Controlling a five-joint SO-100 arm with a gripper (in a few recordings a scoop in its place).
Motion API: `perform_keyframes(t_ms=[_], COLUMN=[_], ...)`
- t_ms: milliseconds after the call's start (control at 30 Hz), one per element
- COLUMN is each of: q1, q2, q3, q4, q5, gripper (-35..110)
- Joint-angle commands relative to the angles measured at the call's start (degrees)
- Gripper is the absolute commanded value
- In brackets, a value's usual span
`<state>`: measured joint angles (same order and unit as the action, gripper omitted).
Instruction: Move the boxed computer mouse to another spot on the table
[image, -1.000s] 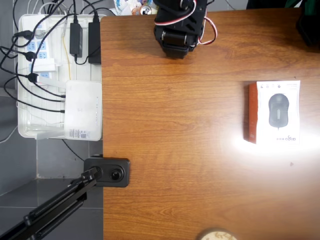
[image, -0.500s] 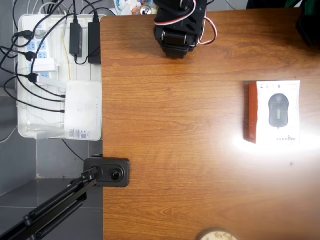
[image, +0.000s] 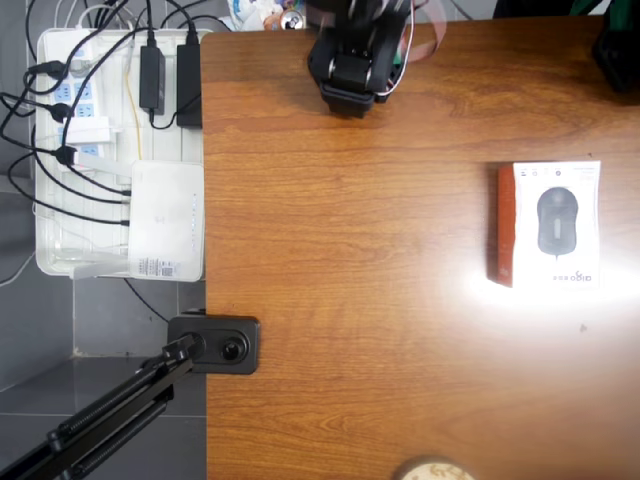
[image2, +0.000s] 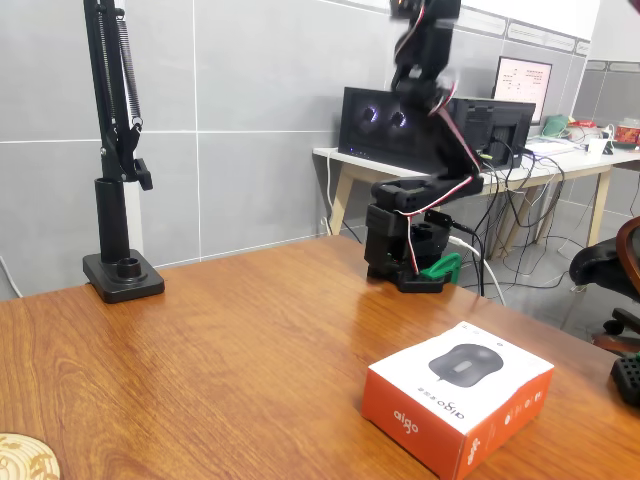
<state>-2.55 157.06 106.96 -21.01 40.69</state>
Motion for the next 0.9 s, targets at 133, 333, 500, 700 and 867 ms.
perform_keyframes(t_ms=[133,333,500,700,867], q1=[-18.54,-29.53,-32.61,-38.67,-41.40], q2=[-35.33,-35.77,-40.25,-44.03,-54.32], q3=[-35.68,-19.86,-18.19,-11.95,-13.54], q4=[30.85,36.04,48.69,47.37,52.12], q5=[13.97,12.13,31.11,28.21,27.33], gripper=[3,14,20,79,104])
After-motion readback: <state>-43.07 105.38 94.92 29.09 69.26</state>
